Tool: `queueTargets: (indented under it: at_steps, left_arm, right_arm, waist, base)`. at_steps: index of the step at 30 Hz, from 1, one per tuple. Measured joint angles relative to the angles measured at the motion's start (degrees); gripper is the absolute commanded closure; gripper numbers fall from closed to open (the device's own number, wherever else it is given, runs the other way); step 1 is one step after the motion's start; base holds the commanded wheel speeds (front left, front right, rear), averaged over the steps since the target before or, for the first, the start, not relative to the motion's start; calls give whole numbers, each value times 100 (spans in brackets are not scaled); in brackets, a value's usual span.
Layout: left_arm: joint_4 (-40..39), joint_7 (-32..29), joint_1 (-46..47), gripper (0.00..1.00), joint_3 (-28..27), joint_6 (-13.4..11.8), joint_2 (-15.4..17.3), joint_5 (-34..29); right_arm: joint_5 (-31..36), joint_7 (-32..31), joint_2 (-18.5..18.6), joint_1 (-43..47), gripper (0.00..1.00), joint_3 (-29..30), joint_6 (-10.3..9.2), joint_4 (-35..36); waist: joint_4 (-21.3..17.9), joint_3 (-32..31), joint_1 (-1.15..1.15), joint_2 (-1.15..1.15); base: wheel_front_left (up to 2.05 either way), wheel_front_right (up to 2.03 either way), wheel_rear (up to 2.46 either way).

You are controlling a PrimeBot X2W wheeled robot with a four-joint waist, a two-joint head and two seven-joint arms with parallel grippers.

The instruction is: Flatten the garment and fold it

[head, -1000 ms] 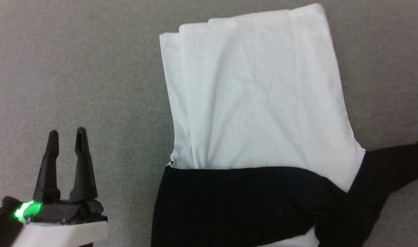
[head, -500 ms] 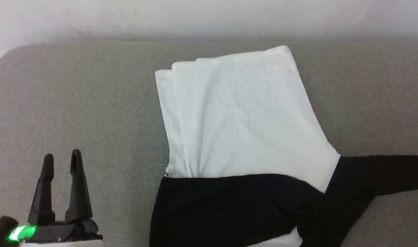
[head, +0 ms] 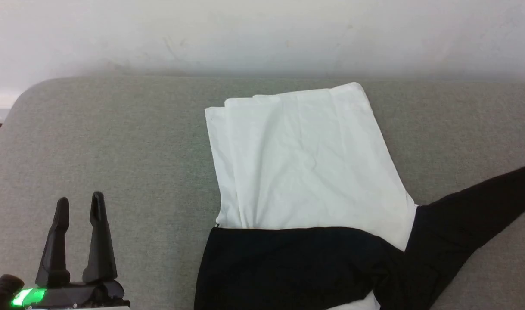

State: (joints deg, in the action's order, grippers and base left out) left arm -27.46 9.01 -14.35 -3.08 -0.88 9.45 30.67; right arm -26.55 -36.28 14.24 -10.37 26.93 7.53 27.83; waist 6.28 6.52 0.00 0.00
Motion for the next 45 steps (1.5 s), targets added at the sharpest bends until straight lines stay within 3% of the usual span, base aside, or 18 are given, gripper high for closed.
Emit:
queueTargets:
  at_steps: [8, 17, 25, 32, 37, 38, 40, 41, 45]
  left_arm:
    - [-20, 1, -87, 0, 44, -25, -13, 14]
    - [24, 23, -106, 0, 114, -23, -33, 62]
    - [118, 60, -102, 0, 202, -16, -55, 93]
    - [189, 97, -101, 0, 246, -15, -78, 113]
    - [224, 116, -101, 0, 274, -15, -86, 115]
    - [229, 115, -101, 0, 281, -15, -87, 115]
    - [236, 115, -101, 0, 289, -15, -87, 115]
    - [236, 114, -100, 0, 296, -15, -87, 115]
    - [237, 108, -99, 0, 311, -16, -85, 119]
  right_arm:
    - [96, -270, -203, -267, 100, -1771, 0, 379]
    - [242, -398, -570, -307, 100, -3949, 0, 126]
    - [238, -158, -486, -25, 100, -5460, 0, -866]
    - [383, 426, -397, 45, 100, -6116, 0, -2001]
    - [570, 820, -614, -2, 100, -6461, 0, -3062]
    - [633, 882, -631, -32, 90, -6541, 0, -3275]
    - [680, 1047, -721, -104, 51, -6614, 0, -3632]
    - [675, 1112, -788, -133, 0, -6601, 0, -3771]
    - [576, 1361, -969, -316, 0, -6358, 0, -3973]
  waist:
    - [218, -90, 0, 0]
    - [449, -56, 0, 0]
    - [649, -11, 0, 0]
    - [812, 30, 0, 0]
    - [854, 18, 0, 0]
    - [859, 8, 0, 0]
    - [866, -13, 0, 0]
    - [867, -23, 0, 0]
    - [844, -36, 0, 0]
  base:
    - [0, 0, 0]
    - [0, 0, 0]
    - [0, 0, 0]
    - [0, 0, 0]
    - [0, 0, 0]
    - [0, 0, 0]
    - [0, 0, 0]
    - [0, 0, 0]
    - [0, 0, 0]
